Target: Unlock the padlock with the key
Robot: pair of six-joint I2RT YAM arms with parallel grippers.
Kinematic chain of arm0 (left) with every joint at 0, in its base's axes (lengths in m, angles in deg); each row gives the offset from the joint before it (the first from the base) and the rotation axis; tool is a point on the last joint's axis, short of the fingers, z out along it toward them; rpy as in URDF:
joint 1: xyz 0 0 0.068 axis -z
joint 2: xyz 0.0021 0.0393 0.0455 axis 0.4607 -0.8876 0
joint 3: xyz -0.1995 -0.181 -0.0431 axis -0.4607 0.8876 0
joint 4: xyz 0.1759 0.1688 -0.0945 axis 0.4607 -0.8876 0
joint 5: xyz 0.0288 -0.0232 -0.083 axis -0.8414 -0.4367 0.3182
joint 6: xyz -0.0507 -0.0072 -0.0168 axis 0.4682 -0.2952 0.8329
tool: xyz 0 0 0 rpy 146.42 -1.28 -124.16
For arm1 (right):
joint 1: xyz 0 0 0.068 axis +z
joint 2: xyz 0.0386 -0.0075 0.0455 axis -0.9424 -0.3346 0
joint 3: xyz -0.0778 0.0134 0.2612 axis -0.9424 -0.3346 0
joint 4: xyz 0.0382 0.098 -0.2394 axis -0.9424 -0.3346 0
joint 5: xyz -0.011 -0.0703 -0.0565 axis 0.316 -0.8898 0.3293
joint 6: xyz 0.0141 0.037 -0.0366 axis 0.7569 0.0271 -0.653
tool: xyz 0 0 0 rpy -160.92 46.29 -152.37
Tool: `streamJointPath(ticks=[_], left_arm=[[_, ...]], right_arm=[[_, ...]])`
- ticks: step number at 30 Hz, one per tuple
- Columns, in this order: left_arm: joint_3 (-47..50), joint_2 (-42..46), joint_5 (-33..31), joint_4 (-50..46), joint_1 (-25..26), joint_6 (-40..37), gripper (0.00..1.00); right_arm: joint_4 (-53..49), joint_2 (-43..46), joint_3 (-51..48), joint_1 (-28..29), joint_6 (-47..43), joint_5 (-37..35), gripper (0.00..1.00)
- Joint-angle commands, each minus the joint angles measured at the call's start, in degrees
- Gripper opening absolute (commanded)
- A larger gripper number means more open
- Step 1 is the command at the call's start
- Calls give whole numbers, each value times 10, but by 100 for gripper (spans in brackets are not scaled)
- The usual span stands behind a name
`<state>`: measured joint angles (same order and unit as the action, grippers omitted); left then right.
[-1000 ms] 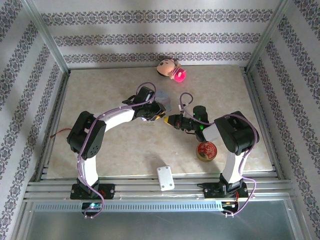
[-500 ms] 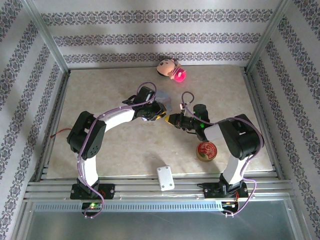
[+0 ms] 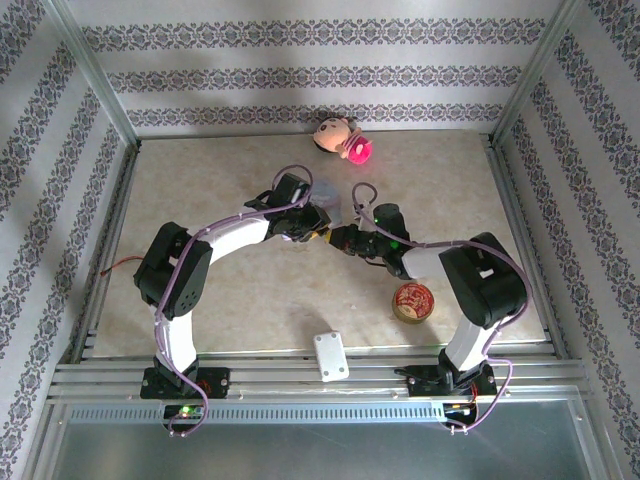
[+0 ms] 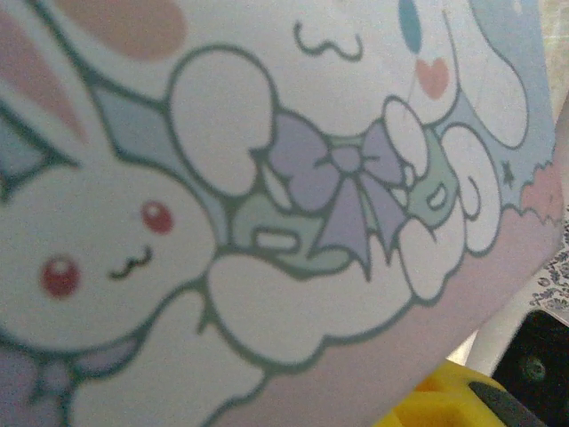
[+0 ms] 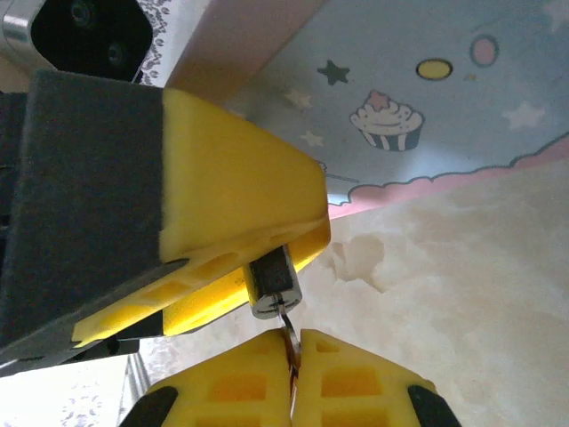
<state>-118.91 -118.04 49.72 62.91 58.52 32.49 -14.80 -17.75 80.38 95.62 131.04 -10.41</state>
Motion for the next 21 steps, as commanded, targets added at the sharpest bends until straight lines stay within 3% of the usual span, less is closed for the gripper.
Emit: streamJointPath(ticks=[1,9,12,17,21], left_arm=[[1,-6,88,-56,35,-20,0],[3,-9,101,-40,35,-14,0],[0,-8,104,-40,35,-16,0],[-5,-10,107,-43,35,-19,0],[1,-12,112,-25,35,-11,0]], right_arm=[[108,26,45,-7,-34,-44,0],[332,-93,75,-68,128,59,0],[288,-91,77,-48,83,39,0],[92,-47,97,-3,-41,-26,0],[133,-72,106,-19,37,10,0]])
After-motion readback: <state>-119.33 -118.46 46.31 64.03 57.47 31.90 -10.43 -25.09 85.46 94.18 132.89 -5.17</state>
